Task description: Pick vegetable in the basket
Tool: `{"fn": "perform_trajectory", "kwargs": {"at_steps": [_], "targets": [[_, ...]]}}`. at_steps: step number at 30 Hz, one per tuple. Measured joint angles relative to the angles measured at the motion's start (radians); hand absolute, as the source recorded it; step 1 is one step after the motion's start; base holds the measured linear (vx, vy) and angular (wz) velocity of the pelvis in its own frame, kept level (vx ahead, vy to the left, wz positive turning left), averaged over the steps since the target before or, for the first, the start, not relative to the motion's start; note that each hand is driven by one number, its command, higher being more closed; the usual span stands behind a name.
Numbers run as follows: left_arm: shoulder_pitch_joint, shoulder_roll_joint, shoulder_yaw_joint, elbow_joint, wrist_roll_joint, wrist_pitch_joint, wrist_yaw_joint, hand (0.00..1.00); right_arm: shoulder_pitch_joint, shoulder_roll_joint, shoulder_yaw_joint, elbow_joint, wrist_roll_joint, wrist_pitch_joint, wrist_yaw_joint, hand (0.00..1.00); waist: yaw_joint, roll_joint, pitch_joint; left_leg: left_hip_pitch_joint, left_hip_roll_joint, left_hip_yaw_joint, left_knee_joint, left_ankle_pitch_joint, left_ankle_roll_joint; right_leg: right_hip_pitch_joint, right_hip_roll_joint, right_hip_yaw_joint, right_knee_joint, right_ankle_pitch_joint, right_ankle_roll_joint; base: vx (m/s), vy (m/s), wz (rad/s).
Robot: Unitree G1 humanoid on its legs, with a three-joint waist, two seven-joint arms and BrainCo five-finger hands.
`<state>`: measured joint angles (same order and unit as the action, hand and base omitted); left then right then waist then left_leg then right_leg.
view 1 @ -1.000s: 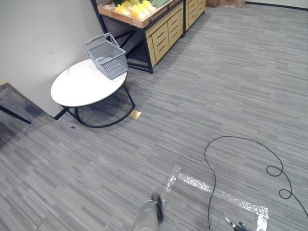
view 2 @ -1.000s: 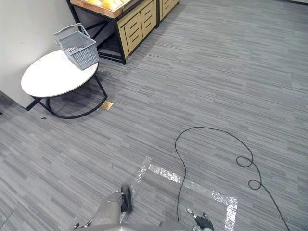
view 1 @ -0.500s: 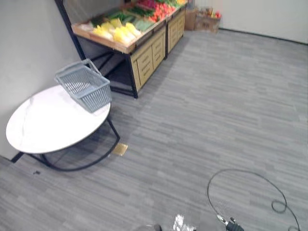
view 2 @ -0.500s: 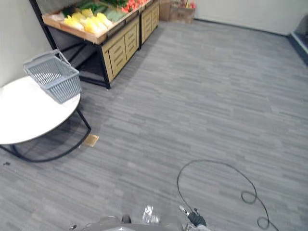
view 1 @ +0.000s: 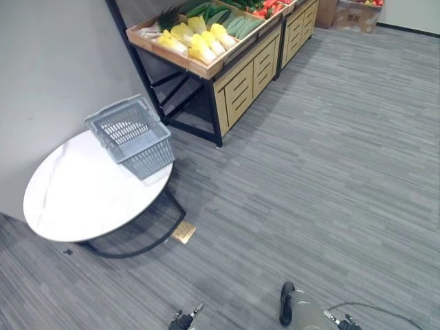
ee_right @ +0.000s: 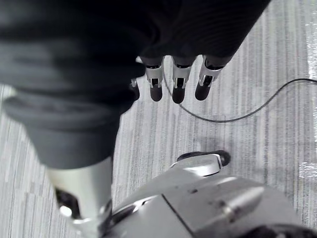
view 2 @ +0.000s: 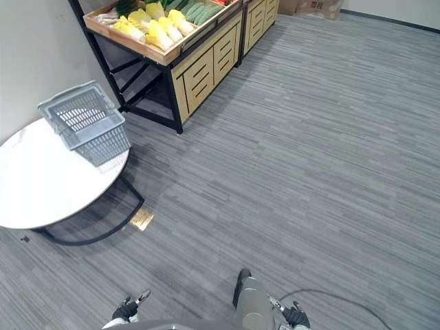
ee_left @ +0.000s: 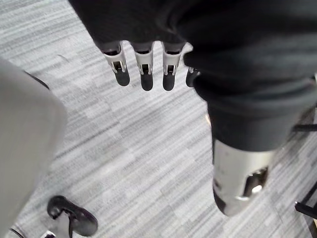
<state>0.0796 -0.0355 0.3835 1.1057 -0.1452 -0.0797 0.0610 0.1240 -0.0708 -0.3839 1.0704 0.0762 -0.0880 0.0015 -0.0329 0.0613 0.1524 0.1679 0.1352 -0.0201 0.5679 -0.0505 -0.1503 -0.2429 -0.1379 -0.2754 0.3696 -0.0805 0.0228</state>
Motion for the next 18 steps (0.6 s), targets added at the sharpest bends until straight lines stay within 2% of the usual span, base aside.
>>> {"fn": "perform_trajectory", "kwargs": {"at_steps": [1, 2, 3, 4, 5, 7, 8, 9, 10, 11, 12, 13, 14, 16, 18], "targets": [[-0.008, 0.003, 0.015, -0.002, -0.008, 0.0, 0.0, 0.0, 0.002, -0.006, 0.002, 0.001, -0.001, 0.002, -0.001, 0.0, 0.007, -0.002, 0.012, -0.1, 0.035, 0.015, 0.231, 0.044, -0.049, 0.074, 0.012, -0.012, -0.044, -0.018, -0.006, 0.56, -0.142, 0.21], [-0.015, 0.004, 0.017, -0.004, -0.012, 0.0, -0.001, 0.0, 0.0, -0.012, 0.001, 0.006, -0.001, 0.009, -0.007, 0.0, 0.012, 0.003, 0.015, -0.182, 0.07, 0.067, 0.401, 0.01, -0.028, 0.152, 0.022, -0.02, -0.081, -0.035, -0.008, 0.53, -0.11, 0.14], [-0.015, 0.008, 0.017, -0.006, -0.019, 0.0, -0.001, 0.0, -0.001, -0.012, 0.002, 0.006, -0.001, 0.012, -0.008, 0.0, 0.012, -0.001, 0.017, -0.212, 0.081, 0.098, 0.452, -0.014, -0.017, 0.19, 0.022, -0.021, -0.099, -0.043, -0.005, 0.44, -0.058, 0.06], [-0.013, 0.013, 0.016, -0.014, -0.039, 0.001, 0.0, 0.0, -0.005, -0.012, 0.006, 0.005, -0.001, 0.014, -0.008, 0.0, 0.016, -0.007, 0.02, -0.268, 0.099, 0.16, 0.5, -0.068, 0.02, 0.259, 0.019, -0.022, -0.138, -0.059, 0.006, 0.41, -0.046, 0.01], [-0.012, 0.017, 0.016, -0.022, -0.046, 0.001, 0.0, 0.0, -0.012, -0.012, 0.015, 0.005, -0.001, 0.014, -0.008, 0.0, 0.018, -0.011, 0.02, -0.314, 0.105, 0.191, 0.496, -0.099, 0.037, 0.301, 0.014, -0.026, -0.161, -0.078, 0.013, 0.45, -0.01, 0.03], [-0.015, 0.019, 0.014, -0.033, -0.055, -0.003, -0.002, 0.0, -0.031, -0.013, 0.018, 0.008, -0.001, 0.015, -0.008, 0.0, 0.024, -0.011, 0.021, -0.4, 0.113, 0.256, 0.398, -0.15, 0.057, 0.358, -0.002, -0.036, -0.2, -0.084, 0.037, 0.3, 0.064, 0.07], [-0.018, 0.022, 0.004, -0.034, -0.079, -0.006, -0.004, 0.0, -0.035, -0.013, 0.018, 0.014, -0.001, 0.015, -0.008, 0.0, 0.032, -0.014, 0.02, -0.426, 0.114, 0.32, 0.248, -0.157, 0.075, 0.392, -0.021, -0.047, -0.227, -0.09, 0.063, 0.28, 0.113, 0.09], [-0.018, 0.023, 0.0, -0.035, -0.084, -0.006, -0.004, 0.0, -0.041, -0.013, 0.018, 0.017, -0.001, 0.016, -0.009, 0.0, 0.035, -0.014, 0.02, -0.43, 0.113, 0.352, 0.168, -0.152, 0.082, 0.409, -0.03, -0.053, -0.235, -0.094, 0.075, 0.38, 0.188, 0.27], [-0.017, 0.028, -0.018, -0.033, -0.088, -0.006, -0.002, 0.0, -0.039, -0.015, 0.016, 0.022, -0.001, 0.016, -0.012, 0.0, 0.034, -0.014, 0.02, -0.427, 0.102, 0.405, -0.037, -0.118, 0.11, 0.447, -0.043, -0.074, -0.253, -0.108, 0.108, 0.5, 0.298, 0.44], [-0.017, 0.035, -0.029, -0.032, -0.093, -0.006, -0.002, 0.0, -0.039, -0.019, 0.014, 0.032, -0.001, 0.017, -0.016, 0.0, 0.038, -0.018, 0.02, -0.425, 0.081, 0.425, -0.177, -0.002, 0.187, 0.485, -0.049, -0.09, -0.263, -0.126, 0.146, 0.51, 0.295, 0.53], [-0.02, 0.044, -0.029, -0.032, -0.093, -0.006, -0.001, 0.0, -0.041, -0.009, 0.015, 0.046, -0.001, 0.019, -0.018, 0.0, 0.038, -0.04, 0.01, -0.413, 0.045, 0.434, -0.198, -0.009, 0.184, 0.497, -0.074, -0.094, -0.265, -0.126, 0.151, 0.53, 0.264, 0.57], [-0.02, 0.064, -0.04, -0.034, -0.08, -0.005, 0.004, 0.0, -0.049, 0.013, 0.035, 0.044, -0.001, 0.02, -0.017, 0.0, 0.038, -0.077, -0.01, -0.41, -0.001, 0.438, -0.249, -0.002, 0.192, 0.49, -0.09, -0.094, -0.299, -0.104, 0.117, 0.49, 0.167, 0.44], [-0.028, 0.079, -0.04, -0.039, -0.074, -0.004, 0.008, 0.0, -0.074, 0.036, 0.04, 0.046, -0.001, 0.017, -0.017, 0.0, 0.05, -0.092, -0.007, -0.433, -0.009, 0.434, -0.23, -0.026, 0.189, 0.494, -0.072, -0.084, -0.349, -0.051, 0.076, 0.48, 0.154, 0.28], [-0.035, 0.083, -0.034, -0.029, -0.066, 0.003, 0.013, 0.0, -0.089, 0.044, 0.039, 0.054, -0.01, 0.017, -0.016, 0.0, 0.062, -0.09, -0.005, -0.438, -0.007, 0.454, -0.192, -0.049, 0.199, 0.514, -0.075, -0.064, -0.375, 0.025, 0.11, 0.35, 0.119, 0.16], [-0.031, 0.085, -0.033, -0.011, -0.051, 0.004, 0.013, 0.0, -0.092, 0.045, 0.036, 0.067, -0.031, 0.019, -0.014, 0.0, 0.067, -0.083, -0.005, -0.403, -0.007, 0.483, -0.2, -0.057, 0.212, 0.534, -0.075, -0.039, -0.372, 0.073, 0.115, 0.24, 0.086, 0.15]]}}
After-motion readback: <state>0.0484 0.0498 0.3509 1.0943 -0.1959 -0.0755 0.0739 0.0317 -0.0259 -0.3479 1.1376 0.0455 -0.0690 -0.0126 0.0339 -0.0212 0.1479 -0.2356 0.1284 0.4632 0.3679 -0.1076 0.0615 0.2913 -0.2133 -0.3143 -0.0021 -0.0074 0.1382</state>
